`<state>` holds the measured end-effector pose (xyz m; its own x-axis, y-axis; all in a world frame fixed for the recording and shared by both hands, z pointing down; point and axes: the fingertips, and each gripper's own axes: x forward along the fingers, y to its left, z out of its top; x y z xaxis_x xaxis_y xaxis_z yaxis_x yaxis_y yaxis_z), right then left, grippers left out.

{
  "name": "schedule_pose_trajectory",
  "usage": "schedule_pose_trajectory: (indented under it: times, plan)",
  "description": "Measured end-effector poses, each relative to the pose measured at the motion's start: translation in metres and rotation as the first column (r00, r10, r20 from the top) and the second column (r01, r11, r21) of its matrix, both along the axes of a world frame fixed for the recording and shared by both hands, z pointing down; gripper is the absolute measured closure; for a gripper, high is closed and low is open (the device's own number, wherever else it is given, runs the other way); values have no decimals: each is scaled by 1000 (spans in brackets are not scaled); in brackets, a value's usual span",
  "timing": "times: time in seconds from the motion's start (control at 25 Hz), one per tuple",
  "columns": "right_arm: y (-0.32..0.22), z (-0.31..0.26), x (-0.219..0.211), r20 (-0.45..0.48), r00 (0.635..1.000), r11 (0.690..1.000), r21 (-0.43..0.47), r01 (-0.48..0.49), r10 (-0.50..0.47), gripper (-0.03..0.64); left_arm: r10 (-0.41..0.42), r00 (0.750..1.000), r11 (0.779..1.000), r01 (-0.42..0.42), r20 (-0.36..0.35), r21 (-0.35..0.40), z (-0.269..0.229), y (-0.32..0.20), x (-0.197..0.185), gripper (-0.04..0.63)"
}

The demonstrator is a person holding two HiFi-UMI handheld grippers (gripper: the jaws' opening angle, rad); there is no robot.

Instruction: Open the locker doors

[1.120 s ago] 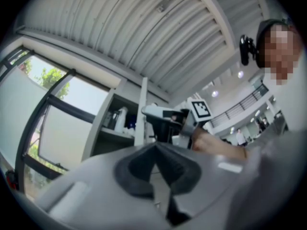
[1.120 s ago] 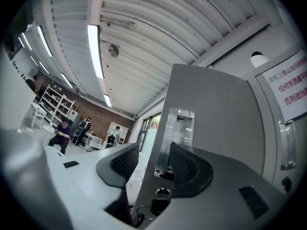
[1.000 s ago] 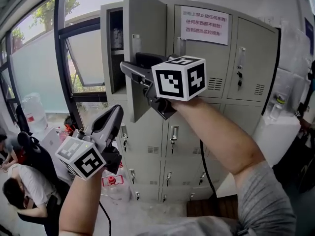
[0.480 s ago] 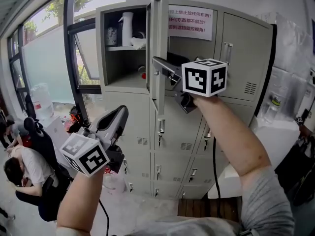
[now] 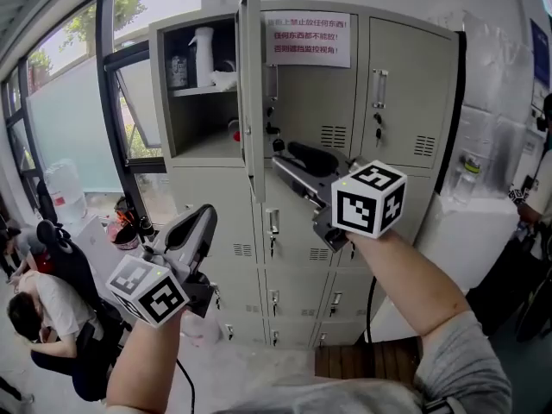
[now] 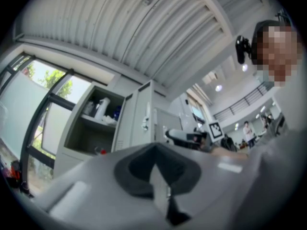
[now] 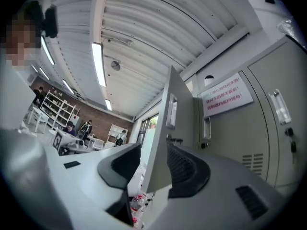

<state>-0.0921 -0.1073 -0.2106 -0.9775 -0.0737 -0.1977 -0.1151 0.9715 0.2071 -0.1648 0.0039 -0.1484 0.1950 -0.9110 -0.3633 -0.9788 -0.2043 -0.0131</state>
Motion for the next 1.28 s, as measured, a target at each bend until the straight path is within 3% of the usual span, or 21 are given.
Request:
schedule_pose_trajectory:
  times: [0.12,0.2,0.36,0.52,0.68,1.0,1.28]
  plan:
    - [-3,61,27,-25,1000,998,-59,-16,15,477,-10,1000,1000,10,5,-27,26,5,-7,592]
    - [-7,93,44,-14,999,993,-109,-39,37,534,-12,1000,999,13,14,-47,47,8,-8,592]
    - [-2,133,60,3,998,981,-184,-53,55,601,-16,1000,998,17,13,-66,79,14,-9,592]
    - [9,152,64,-20,998,981,-180,-66,63,604,13,999,999,-15,-44,-51,95,22,-7,592]
    - [14,160,68,-36,997,982,-178,-68,63,604,21,1000,998,-22,-11,-62,104,28,-5,595]
    - [19,168,76,-47,998,979,-196,-56,47,604,26,998,998,-29,-62,-58,106,36,0,592]
    - [22,183,92,-51,999,976,-217,-28,18,603,9,998,996,-15,-66,-90,116,38,17,592]
